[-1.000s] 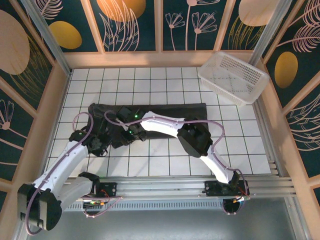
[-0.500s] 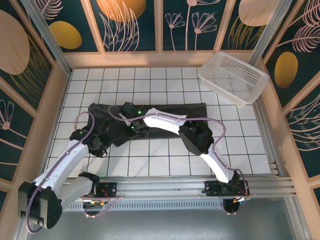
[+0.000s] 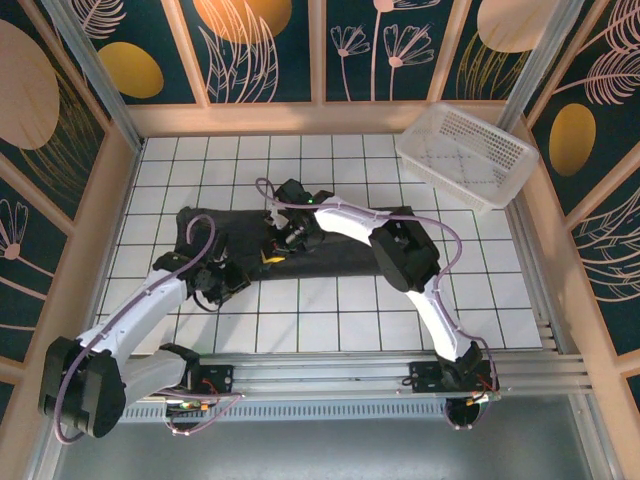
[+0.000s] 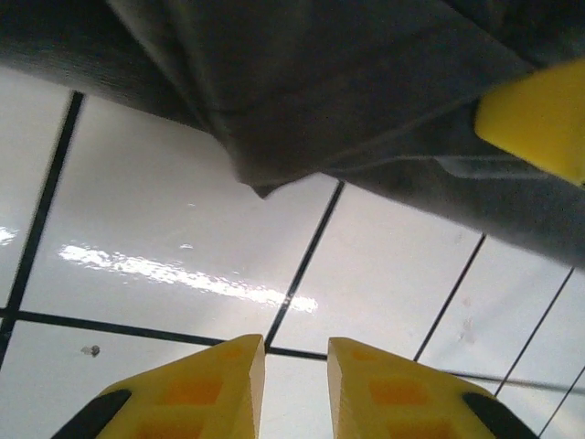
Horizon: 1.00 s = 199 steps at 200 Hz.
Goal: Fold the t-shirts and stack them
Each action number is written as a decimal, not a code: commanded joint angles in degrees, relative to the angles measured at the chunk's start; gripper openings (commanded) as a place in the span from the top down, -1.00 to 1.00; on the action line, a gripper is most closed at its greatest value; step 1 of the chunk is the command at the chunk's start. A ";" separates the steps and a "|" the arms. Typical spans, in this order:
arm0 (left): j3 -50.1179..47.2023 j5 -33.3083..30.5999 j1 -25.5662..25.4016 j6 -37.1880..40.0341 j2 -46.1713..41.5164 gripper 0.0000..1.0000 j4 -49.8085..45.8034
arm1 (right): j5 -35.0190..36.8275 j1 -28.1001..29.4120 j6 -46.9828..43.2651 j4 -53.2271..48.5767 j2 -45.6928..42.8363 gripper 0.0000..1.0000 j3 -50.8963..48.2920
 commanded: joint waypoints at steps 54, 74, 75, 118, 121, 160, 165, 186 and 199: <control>4.89 -9.16 -0.65 4.72 12.52 0.05 5.12 | -4.39 0.52 1.20 -0.69 1.48 0.92 0.00; 7.34 -12.54 -0.62 6.31 15.67 0.04 4.41 | -3.76 0.42 1.00 -1.31 1.44 0.91 -0.04; 7.45 -12.78 -0.61 6.36 15.83 0.04 4.33 | -3.76 0.38 1.00 -1.28 1.44 0.91 -0.01; 10.94 -20.51 -0.62 10.52 20.11 0.02 2.19 | -3.67 0.35 1.02 -1.26 1.44 0.90 -0.33; 11.23 -21.10 -0.65 10.87 20.44 0.01 1.97 | -3.69 0.35 1.01 -1.33 1.40 0.90 -0.39; 14.40 -25.47 -0.66 14.29 23.80 0.02 -0.48 | -3.71 -0.09 0.92 -1.35 1.17 0.90 -0.88; 14.54 -25.30 -0.63 14.48 23.96 0.02 -0.37 | -3.76 -0.09 0.92 -1.31 1.17 0.91 -0.77; 15.05 -24.82 -0.61 14.72 24.68 -0.03 -0.58 | -4.01 -0.27 0.83 -1.36 1.26 0.91 -0.70; 15.24 -24.85 -0.61 14.92 24.70 -0.08 -0.35 | -4.11 -0.36 0.83 -1.25 1.35 0.91 -0.64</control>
